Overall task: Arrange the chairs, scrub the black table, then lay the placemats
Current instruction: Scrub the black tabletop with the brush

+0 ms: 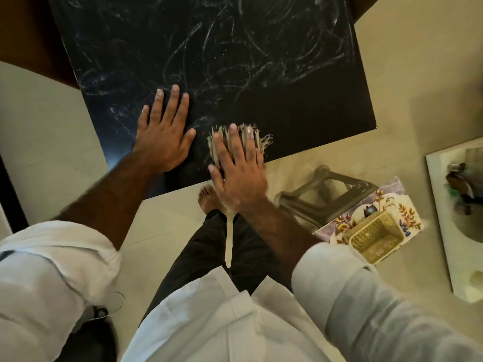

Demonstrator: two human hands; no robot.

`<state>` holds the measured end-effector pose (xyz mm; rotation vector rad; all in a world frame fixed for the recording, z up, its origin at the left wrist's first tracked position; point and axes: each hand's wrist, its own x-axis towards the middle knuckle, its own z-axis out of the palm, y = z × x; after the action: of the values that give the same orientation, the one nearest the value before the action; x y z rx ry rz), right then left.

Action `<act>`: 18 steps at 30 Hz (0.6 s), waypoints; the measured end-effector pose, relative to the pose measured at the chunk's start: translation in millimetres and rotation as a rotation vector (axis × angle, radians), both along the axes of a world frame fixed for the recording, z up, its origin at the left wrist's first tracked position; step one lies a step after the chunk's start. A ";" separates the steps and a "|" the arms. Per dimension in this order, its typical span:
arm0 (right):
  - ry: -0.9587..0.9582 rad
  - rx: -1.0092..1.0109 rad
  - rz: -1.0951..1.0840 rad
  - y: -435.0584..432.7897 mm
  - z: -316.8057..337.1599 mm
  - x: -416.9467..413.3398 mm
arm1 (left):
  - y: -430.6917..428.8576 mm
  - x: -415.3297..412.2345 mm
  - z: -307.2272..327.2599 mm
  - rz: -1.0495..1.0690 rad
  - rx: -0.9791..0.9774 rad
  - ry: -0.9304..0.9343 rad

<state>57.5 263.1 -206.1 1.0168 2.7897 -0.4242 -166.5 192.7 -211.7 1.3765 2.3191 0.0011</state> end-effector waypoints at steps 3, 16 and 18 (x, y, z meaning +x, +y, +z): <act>-0.041 0.014 -0.056 13.1 0.2 25.8 | -12.8 -0.7 0.3 0.013 -0.006 0.056; 0.011 0.074 -0.038 31.9 -5.9 -63.7 | -22.5 1.8 -4.3 0.027 0.040 0.063; 0.006 0.034 0.069 10.8 -3.6 -50.0 | -22.2 0.9 -4.2 0.026 0.039 0.066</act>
<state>7.6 273.9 -209.7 0.9247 2.8364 -0.3732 -165.6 170.5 -215.9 1.3848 2.4026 0.0093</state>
